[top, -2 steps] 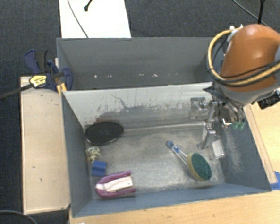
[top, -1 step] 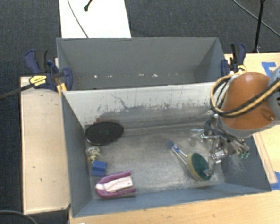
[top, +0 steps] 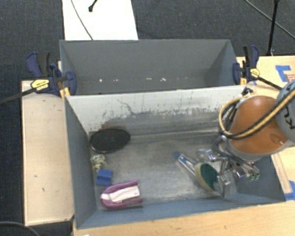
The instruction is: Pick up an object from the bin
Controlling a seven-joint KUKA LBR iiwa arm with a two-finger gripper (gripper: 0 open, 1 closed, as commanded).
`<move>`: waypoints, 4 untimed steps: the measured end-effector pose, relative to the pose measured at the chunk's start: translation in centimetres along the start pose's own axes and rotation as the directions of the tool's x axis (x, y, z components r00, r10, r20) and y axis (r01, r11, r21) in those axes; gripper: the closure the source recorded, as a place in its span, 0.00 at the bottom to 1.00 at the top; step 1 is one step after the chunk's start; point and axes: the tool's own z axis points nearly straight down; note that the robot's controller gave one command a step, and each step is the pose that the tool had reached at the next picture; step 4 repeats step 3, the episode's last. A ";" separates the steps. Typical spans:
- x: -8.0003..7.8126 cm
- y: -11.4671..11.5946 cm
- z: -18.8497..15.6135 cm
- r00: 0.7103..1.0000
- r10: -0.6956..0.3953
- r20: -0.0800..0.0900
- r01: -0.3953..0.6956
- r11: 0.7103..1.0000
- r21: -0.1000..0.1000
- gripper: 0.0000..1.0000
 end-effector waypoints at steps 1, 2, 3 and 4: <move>0.0 0.0 -0.3 1.000 -0.004 0.000 0.004 1.000 0.002 1.00; -0.2 2.2 -0.3 0.917 -0.398 0.002 0.398 0.917 0.006 1.00; -0.5 4.5 -13.5 0.919 -0.394 0.006 0.394 0.919 0.006 1.00; -0.5 4.5 -13.5 0.919 -0.394 0.006 0.394 0.919 0.006 1.00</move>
Offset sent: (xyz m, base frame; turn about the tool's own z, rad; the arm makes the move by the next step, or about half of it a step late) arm 0.0000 0.0000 0.0000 0.0000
